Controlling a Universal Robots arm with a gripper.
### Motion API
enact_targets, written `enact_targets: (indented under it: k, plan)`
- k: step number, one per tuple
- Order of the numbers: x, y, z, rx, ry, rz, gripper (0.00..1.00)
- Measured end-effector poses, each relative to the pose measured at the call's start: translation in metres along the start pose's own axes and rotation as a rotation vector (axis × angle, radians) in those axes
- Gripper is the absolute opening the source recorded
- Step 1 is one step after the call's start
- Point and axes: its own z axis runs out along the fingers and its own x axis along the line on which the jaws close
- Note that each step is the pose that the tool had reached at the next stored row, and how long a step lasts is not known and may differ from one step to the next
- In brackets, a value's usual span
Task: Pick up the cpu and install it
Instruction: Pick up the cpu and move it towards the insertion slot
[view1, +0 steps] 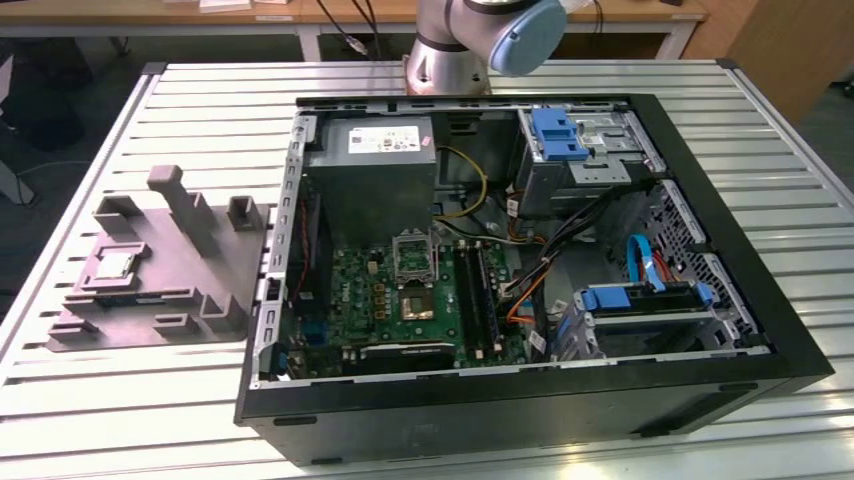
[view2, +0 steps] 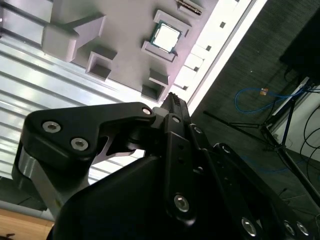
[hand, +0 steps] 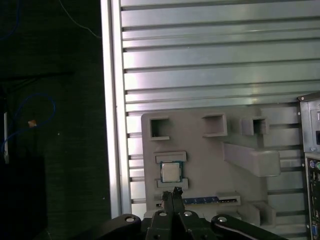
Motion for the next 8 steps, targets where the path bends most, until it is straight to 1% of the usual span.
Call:
enact_targets:
  k: [1, 3, 4, 6, 7, 8]
  plan:
    - [0.0002, 0.0, 0.0, 0.0, 0.0, 0.0, 0.11]
    - [0.0005, 0.0, 0.0, 0.0, 0.0, 0.0, 0.23]
    - [0.0007, -0.0001, 0.0, 0.0, -0.0001, 0.0, 0.23]
    - [0.0009, -0.0001, 0.0, 0.0, 0.0, 0.0, 0.35]
    - [0.0011, -0.0001, 0.0, 0.0, -0.0001, 0.0, 0.35]
    - [0.0013, -0.0001, 0.0, 0.0, 0.0, 0.0, 0.41]
